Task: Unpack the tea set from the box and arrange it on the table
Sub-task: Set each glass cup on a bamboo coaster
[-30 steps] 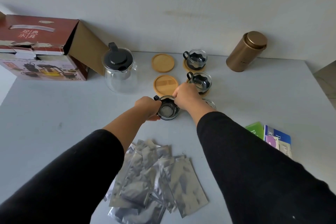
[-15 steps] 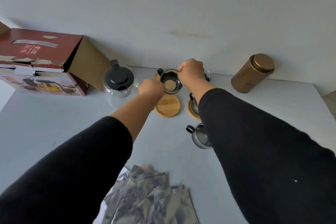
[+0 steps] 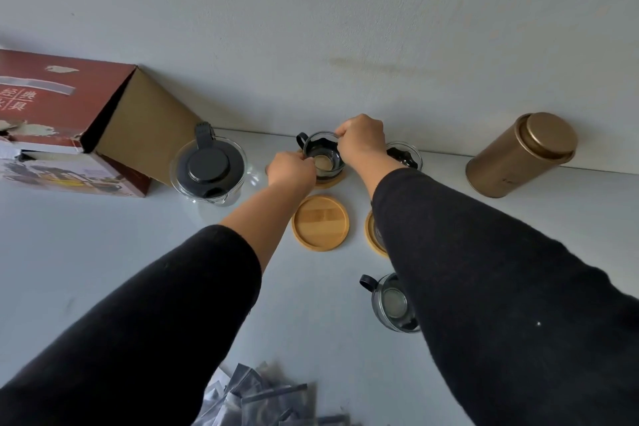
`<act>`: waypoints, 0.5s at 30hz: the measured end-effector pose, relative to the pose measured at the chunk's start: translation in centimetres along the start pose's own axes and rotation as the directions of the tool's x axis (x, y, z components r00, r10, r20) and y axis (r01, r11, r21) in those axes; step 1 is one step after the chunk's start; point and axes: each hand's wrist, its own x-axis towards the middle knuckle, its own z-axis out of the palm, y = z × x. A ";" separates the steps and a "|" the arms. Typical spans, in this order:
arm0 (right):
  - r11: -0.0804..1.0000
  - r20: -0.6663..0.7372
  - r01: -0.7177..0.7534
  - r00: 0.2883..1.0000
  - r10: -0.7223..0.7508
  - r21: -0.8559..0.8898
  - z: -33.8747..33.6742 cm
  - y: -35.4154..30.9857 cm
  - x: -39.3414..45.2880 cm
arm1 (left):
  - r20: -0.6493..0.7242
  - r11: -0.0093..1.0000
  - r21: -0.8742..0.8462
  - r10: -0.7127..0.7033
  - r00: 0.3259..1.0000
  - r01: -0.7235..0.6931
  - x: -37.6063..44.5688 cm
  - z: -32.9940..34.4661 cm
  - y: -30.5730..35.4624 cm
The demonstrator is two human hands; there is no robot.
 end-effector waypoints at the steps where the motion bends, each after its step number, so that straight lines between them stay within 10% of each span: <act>1: 1.000 0.004 0.006 1.000 -0.006 0.000 0.1 0.1 0.2 | 0.000 1.000 0.007 -0.010 1.000 0.010 0.1 0.1 0.0; 15: 1.000 -0.086 -0.001 0.996 0.002 0.010 -2.2 0.7 -2.6 | -0.024 0.994 0.102 0.031 0.999 -0.029 -1.6 0.0 -0.7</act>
